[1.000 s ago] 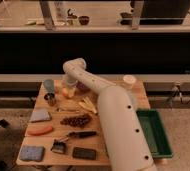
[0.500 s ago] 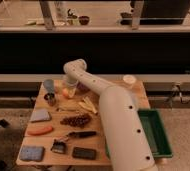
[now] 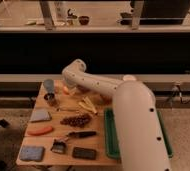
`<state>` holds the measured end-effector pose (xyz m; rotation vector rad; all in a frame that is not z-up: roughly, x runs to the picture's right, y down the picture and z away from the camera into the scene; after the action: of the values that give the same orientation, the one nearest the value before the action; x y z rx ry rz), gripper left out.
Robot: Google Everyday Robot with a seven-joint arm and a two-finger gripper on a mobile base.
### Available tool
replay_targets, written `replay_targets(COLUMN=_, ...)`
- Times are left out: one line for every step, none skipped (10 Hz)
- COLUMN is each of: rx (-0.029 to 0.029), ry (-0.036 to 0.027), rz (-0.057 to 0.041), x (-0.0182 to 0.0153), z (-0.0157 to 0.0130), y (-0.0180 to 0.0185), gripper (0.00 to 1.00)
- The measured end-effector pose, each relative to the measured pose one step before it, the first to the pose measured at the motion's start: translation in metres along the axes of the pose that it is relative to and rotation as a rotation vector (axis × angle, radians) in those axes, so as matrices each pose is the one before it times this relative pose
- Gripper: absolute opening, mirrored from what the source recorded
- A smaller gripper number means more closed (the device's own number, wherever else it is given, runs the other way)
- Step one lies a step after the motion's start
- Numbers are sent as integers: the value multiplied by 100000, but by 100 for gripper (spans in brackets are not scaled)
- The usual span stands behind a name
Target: Place apple in purple bowl
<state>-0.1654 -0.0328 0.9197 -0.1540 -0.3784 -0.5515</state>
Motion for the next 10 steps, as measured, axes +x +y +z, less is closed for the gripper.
replay_targets(rx=3526, ry=2534, rz=-366, x=-50, z=-1848, y=-617, gripper=0)
replay_targets(rx=3680, ry=2193, rz=-160, x=197, z=-1773, y=-448, gripper=0)
replay_targets(rx=3923, ry=417, rz=1362, x=551, z=-1465, y=-281, gripper=0)
replay_targets(rx=3058, ry=-2268, rz=3306, x=1161, z=-999, y=21, gripper=0)
replay_targets(rx=2211, ry=-2271, rz=2925, x=1137, z=-433, y=201, gripper=0)
replay_targets(rx=2518, ry=-3733, rz=5077, x=1546, z=-145, y=566, gripper=0)
replay_targets(rx=1236, ry=-2238, rz=3744, x=1391, z=63, y=686, gripper=0)
replay_targets(rx=1699, ry=-2177, rz=4460, x=2280, z=185, y=1020, gripper=0)
replay_targets(rx=1576, ry=-2093, rz=4030, x=2125, z=207, y=791, gripper=0)
replay_targets(rx=2119, ry=-2265, rz=1977, x=1594, z=293, y=90, gripper=0)
